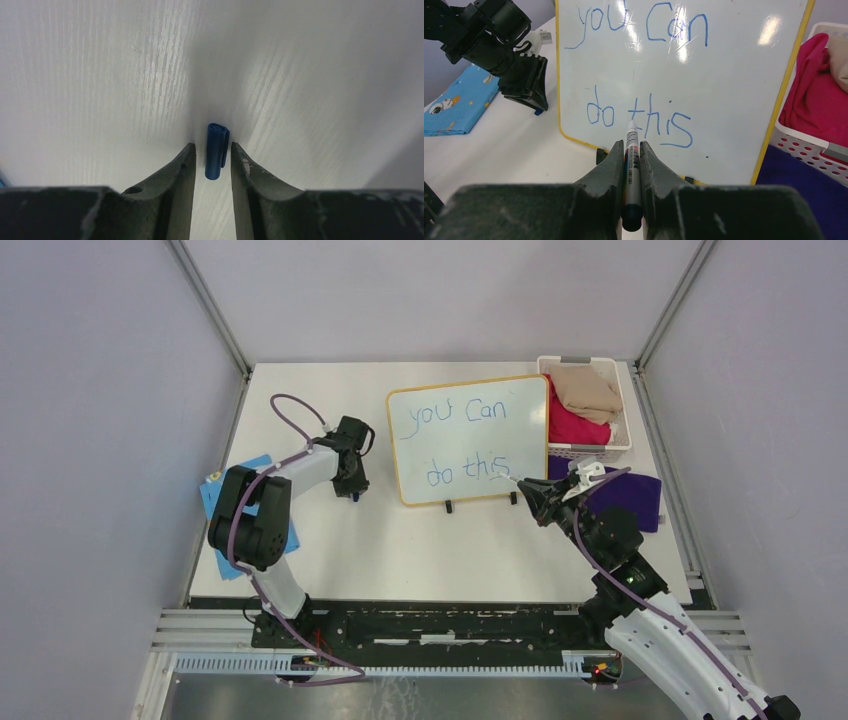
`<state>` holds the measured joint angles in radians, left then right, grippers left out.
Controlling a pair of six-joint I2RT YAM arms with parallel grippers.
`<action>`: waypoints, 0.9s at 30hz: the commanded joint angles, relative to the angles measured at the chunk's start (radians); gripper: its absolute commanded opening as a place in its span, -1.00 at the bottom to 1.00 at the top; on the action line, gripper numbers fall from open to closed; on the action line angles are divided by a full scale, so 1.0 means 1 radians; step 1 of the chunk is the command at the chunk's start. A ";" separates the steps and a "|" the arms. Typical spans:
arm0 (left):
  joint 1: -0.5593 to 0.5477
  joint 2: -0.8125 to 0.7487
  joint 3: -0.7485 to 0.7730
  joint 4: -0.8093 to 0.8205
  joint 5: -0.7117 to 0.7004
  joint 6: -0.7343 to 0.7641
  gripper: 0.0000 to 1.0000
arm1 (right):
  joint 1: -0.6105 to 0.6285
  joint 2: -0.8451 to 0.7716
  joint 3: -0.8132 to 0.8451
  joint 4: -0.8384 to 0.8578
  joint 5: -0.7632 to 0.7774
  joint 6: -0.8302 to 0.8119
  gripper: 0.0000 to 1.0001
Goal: Write a sentence on the whiteboard
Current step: Close the whiteboard marker at the center of the board.
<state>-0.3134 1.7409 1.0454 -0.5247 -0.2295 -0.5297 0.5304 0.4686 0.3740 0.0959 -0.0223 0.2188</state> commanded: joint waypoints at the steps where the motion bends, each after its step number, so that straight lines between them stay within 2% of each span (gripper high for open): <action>1: 0.007 0.037 0.027 -0.011 0.002 0.031 -0.24 | 0.004 -0.006 0.038 0.041 0.010 -0.010 -1.00; 10: 0.007 0.052 0.024 -0.008 0.002 0.039 -0.30 | 0.004 -0.008 0.036 0.039 0.013 -0.011 -1.00; 22: 0.008 0.057 0.007 -0.001 0.006 0.043 -0.53 | 0.005 -0.018 0.036 0.031 0.016 -0.012 -1.00; 24: 0.008 0.055 0.004 0.000 0.006 0.043 -0.59 | 0.003 -0.019 0.037 0.030 0.016 -0.013 -1.00; 27: 0.008 0.048 -0.001 0.003 0.003 0.039 -0.82 | 0.004 -0.022 0.038 0.028 0.016 -0.011 -1.00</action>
<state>-0.3107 1.7626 1.0676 -0.5182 -0.2253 -0.5285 0.5304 0.4572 0.3737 0.0948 -0.0216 0.2184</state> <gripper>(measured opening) 0.185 0.174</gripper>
